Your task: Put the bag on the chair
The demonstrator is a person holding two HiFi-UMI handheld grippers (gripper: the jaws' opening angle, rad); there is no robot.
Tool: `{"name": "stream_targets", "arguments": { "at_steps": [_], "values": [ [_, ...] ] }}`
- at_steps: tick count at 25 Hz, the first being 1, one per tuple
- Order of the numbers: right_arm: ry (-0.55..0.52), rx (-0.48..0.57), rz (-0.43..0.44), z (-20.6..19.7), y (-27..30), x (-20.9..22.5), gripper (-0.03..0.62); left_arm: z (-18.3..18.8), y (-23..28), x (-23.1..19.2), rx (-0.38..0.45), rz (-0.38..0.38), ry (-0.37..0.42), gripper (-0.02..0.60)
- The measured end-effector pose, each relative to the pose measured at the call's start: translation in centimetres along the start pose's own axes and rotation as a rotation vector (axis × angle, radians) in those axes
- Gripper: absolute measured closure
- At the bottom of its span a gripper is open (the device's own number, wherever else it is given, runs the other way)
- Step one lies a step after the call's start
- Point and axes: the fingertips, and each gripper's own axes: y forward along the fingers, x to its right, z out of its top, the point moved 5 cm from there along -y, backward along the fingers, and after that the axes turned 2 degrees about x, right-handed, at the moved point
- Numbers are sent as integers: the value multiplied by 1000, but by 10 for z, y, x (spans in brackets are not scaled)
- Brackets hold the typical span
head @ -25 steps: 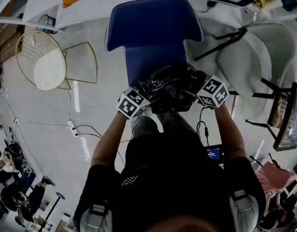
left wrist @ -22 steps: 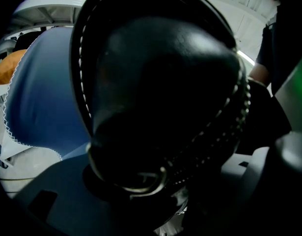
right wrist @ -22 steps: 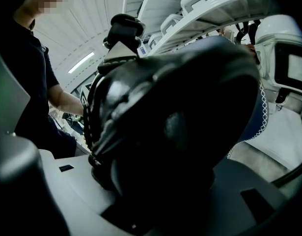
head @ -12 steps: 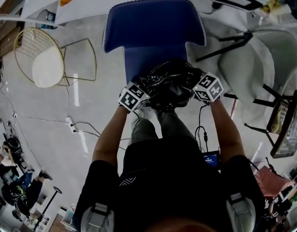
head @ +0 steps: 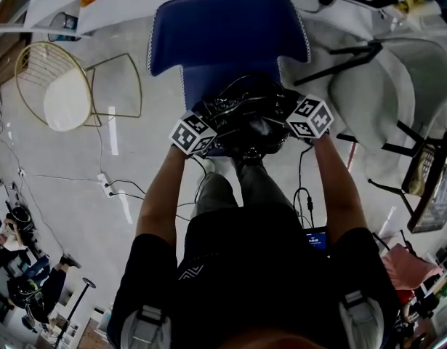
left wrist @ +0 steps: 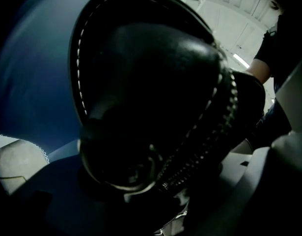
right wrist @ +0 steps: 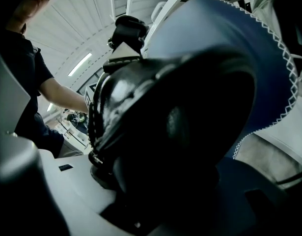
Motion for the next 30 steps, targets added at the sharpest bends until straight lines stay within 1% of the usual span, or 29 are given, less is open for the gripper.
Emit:
{"name": "stream_targets", "arguments": {
  "at_steps": [4, 7, 12, 16, 18, 22, 25, 28, 29, 30],
  "values": [
    [-18, 0, 0, 2, 1, 4, 342, 1, 1, -4, 3, -18, -1, 216],
    [-12, -5, -6, 3, 1, 6, 335, 1, 0, -8, 5, -19, -1, 205],
    [9, -33, -2, 3, -5, 8, 330, 2, -4, -9, -4, 6, -13, 181],
    [18, -22, -37, 5, -6, 10, 324, 1, -10, -12, -2, 45, -24, 166],
    [24, -7, -75, 7, -7, 12, 313, 0, -17, -15, 9, 72, -37, 166],
    [43, 51, -188, 8, -24, 18, 295, 1, -36, -21, 51, 151, -55, 166],
    [65, 122, -292, 13, -39, 23, 292, -1, -49, -21, 84, 199, -68, 167],
    [63, 195, -405, 22, -51, 23, 289, -1, -57, -17, 128, 234, -82, 172],
    [69, 214, -420, 22, -54, 20, 289, 0, -60, -15, 148, 239, -91, 181],
    [79, 227, -423, 22, -55, 15, 289, 1, -64, -12, 171, 244, -101, 206]
  ]
}}
